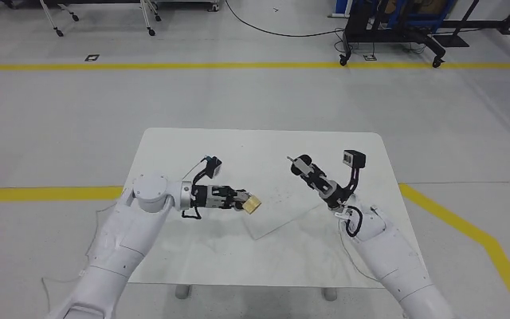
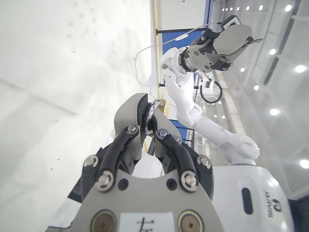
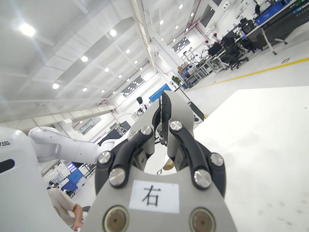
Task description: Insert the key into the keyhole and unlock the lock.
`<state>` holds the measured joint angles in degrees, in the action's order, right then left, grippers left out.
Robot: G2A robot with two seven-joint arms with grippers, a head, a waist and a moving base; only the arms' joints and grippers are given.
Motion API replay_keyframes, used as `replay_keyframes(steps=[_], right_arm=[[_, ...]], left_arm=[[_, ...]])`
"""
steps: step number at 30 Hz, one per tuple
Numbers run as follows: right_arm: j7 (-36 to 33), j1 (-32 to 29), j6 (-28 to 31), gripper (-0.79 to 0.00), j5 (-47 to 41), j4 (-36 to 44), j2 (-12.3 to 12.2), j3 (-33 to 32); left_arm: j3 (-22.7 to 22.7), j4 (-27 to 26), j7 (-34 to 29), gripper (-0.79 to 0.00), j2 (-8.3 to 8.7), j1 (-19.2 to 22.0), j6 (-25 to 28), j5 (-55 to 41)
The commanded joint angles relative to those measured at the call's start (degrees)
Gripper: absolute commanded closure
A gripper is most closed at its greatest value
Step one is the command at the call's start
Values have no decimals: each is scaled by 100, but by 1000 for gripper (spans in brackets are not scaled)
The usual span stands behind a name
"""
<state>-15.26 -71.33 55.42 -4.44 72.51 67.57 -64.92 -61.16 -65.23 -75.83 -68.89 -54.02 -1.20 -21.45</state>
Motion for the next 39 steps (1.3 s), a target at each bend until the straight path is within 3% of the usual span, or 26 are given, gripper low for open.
replay_keyframes(steps=[1,8,16,26,39], right_arm=[[293,-47,-92,0,288,57,24,-41],[1003,-219,-308,0,1142,285,111,-49],[1207,-184,-560,0,1635,386,213,173],[415,130,-408,0,1137,97,299,596],[263,-74,-257,0,785,331,213,223]], left_arm=[[187,608,-341,0,-129,342,-123,-842],[886,1941,-733,0,-542,1152,-117,-1596],[1217,2689,-836,0,-823,1568,207,-1800],[1268,3222,-938,0,-972,1698,455,-1981],[1181,3487,-739,0,-1044,1785,529,-2115]])
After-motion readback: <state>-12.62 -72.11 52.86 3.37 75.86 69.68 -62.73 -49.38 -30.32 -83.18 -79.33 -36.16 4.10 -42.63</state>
